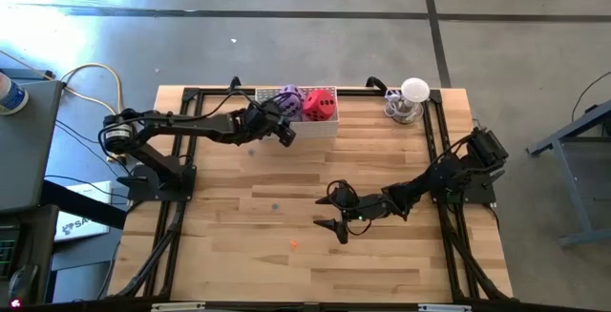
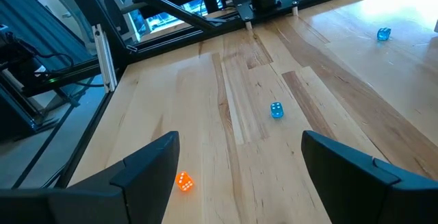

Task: Pick & Place Dice
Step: Put the small dark blue dice into the white basket, then put the small blue dice into the white basket

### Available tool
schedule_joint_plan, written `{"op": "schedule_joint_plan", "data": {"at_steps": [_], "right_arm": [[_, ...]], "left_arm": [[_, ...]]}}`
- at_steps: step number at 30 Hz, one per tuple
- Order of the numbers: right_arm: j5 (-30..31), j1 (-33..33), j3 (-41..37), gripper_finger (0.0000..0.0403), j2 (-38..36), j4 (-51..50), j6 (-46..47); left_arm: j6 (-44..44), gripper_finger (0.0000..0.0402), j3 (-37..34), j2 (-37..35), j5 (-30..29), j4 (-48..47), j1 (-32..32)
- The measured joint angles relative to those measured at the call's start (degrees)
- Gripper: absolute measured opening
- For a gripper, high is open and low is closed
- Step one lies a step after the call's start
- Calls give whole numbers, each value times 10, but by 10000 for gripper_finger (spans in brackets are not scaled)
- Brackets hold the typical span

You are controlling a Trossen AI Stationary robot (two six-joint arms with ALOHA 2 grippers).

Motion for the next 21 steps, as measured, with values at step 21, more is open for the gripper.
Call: {"op": "schedule_joint_plan", "data": {"at_steps": [21], "right_arm": [[0, 0, 0, 300, 0, -8, 0]], "left_arm": [[-32, 209, 0, -94, -27, -128, -145]]}}
